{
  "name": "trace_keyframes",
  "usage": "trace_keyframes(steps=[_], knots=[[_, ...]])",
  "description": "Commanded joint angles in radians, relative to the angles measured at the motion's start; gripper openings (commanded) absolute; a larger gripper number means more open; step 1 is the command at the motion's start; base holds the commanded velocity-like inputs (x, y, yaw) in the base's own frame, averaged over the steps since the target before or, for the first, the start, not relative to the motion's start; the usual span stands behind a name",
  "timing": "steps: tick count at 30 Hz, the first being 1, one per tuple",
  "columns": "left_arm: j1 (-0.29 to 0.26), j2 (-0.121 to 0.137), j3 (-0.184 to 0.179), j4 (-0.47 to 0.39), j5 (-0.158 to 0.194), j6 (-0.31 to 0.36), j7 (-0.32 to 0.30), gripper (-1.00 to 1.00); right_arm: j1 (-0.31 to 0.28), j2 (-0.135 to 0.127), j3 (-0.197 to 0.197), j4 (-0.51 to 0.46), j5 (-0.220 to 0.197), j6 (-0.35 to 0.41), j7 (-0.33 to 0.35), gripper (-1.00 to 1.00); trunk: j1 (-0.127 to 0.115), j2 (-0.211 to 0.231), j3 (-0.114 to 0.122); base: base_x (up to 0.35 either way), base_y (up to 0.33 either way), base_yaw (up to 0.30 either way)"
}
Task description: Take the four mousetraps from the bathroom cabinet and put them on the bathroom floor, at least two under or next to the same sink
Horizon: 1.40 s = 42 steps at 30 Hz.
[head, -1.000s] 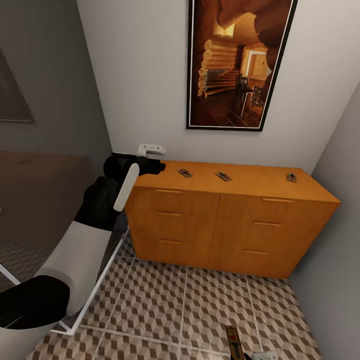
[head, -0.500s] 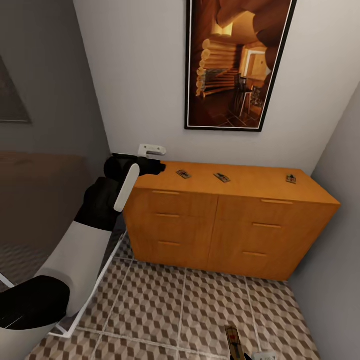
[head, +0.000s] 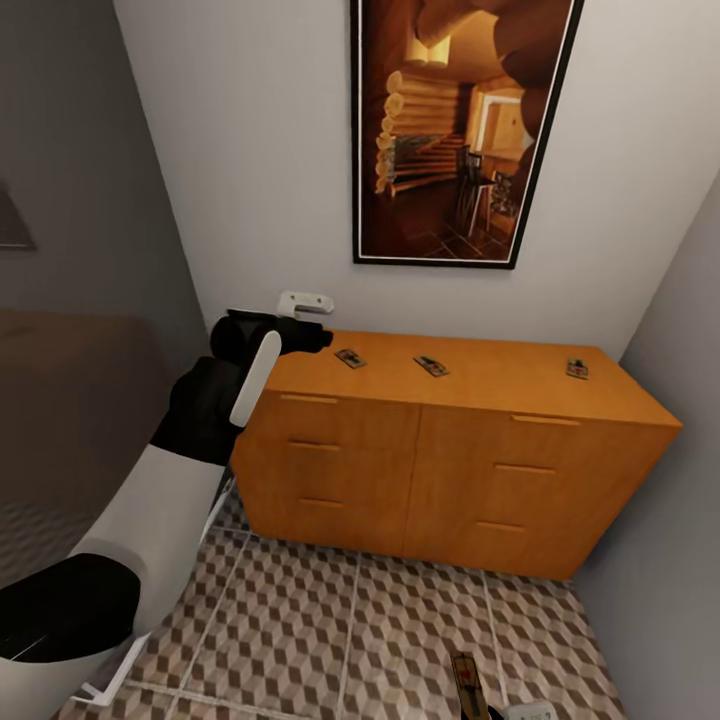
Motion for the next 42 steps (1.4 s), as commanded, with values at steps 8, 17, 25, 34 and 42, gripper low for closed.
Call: trace_keyframes(steps=[8,17,25,34,42], knots=[[0.006,0.000,-0.001,0.000,0.011,0.003,0.010,1.00,-0.001,0.000,0.007,0.001,-0.015,-0.001,0.011,-1.00,0.000,0.000,-0.001,0.026,-0.022,0.000],[0.009,0.000,-0.001,0.001,0.011,0.003,0.010,1.00,-0.001,0.000,0.007,0.001,-0.015,-0.001,0.011,-1.00,0.000,0.000,-0.001,0.001,-0.001,0.000],[0.013,0.000,-0.020,0.004,0.011,0.003,0.010,1.00,-0.001,0.000,0.007,0.001,-0.015,-0.001,0.011,-1.00,0.000,0.000,-0.001,0.022,-0.001,0.000],[0.014,-0.003,-0.028,0.012,0.011,0.003,0.009,1.00,-0.001,0.000,0.007,0.001,-0.015,-0.002,0.011,-1.00,0.000,0.000,-0.001,0.221,-0.083,0.000],[0.015,-0.005,-0.029,0.011,0.011,0.003,0.009,1.00,-0.001,0.000,0.007,0.001,-0.015,-0.002,0.011,-1.00,0.000,0.000,-0.001,0.216,-0.097,0.000]])
